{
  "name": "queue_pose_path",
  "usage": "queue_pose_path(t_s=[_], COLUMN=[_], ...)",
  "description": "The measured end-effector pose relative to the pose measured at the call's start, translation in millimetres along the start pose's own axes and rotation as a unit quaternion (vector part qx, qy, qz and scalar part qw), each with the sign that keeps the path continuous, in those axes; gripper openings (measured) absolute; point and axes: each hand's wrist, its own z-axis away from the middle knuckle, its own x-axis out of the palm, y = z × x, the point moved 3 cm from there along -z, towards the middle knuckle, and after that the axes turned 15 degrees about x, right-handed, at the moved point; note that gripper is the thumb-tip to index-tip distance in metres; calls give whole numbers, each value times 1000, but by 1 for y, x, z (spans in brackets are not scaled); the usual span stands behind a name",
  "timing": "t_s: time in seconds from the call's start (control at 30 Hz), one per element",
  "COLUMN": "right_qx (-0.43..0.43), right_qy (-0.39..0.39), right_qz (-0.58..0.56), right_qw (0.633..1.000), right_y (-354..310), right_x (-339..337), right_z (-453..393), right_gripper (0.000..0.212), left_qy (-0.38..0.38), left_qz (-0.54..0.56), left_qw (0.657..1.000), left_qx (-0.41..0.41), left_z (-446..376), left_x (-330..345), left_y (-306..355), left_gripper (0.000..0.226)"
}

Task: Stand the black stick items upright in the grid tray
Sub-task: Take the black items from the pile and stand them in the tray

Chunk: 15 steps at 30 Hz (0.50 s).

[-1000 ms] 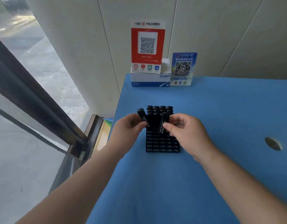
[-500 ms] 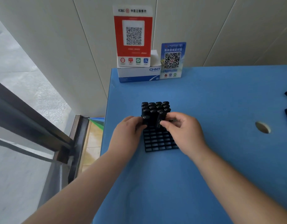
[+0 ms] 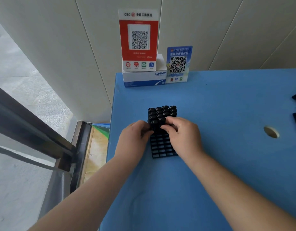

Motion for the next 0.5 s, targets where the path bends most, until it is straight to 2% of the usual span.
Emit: queue_pose_path(t_s=[0.23, 0.4, 0.5], right_qx=[7, 43, 75], right_qy=[12, 13, 9], right_qz=[2, -9, -22], right_qw=[1000, 999, 997], right_y=[4, 8, 17], right_x=[6, 6, -1], right_z=[6, 7, 13], right_gripper=[14, 12, 20], left_qy=[1, -3, -8], left_qz=[9, 9, 1], left_qw=[1000, 999, 998], left_qx=[-15, -37, -56], left_z=[-1, -1, 0], left_x=[1, -3, -8], left_y=[-3, -4, -2], left_gripper=[8, 15, 20])
